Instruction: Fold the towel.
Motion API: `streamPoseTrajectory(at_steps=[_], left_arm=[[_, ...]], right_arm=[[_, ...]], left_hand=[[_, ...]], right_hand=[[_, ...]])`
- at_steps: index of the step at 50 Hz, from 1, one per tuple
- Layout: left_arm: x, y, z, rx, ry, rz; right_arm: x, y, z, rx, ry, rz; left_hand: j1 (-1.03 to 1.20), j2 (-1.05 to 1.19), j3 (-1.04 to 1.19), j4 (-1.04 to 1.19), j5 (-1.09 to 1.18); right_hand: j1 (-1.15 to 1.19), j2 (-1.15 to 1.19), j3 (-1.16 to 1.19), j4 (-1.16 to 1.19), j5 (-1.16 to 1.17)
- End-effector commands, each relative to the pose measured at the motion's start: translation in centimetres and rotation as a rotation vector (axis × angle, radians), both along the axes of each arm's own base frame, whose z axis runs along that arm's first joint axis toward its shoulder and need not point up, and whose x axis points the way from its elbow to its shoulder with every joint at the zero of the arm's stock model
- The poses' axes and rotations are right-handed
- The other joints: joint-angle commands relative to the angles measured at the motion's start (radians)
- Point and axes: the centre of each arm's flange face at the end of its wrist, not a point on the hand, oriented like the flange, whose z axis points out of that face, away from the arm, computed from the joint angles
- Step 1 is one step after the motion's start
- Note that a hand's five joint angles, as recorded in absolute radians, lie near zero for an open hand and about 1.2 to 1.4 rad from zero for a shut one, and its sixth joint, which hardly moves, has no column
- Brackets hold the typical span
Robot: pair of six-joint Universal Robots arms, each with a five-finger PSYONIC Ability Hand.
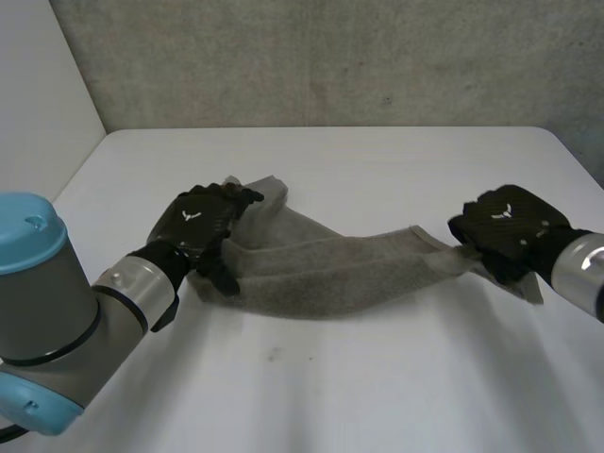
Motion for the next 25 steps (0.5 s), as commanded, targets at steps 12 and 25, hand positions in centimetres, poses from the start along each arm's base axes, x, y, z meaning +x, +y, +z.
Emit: streamPoseTrajectory(at_steps=[12,25], left_arm=[[0.5,-5.5,0.9,-0.001,-0.012,0.065],[0.4,-10.7,-3.5,0.077,-0.135,0.052]], right_arm=[[-7.9,1.8,-0.7,0.013,0.157,0.005],[-8.0,0.5,0.4,0.068,-0.031,-0.057]], left_hand=[[0.143,0.149,0.146,0.150,0.133],[0.495,0.502,0.499,0.502,0.486]], right_hand=[[-0.502,-0.501,-0.500,-0.526,-0.508],[-1.152,-1.152,-1.151,-1.176,-1.158]])
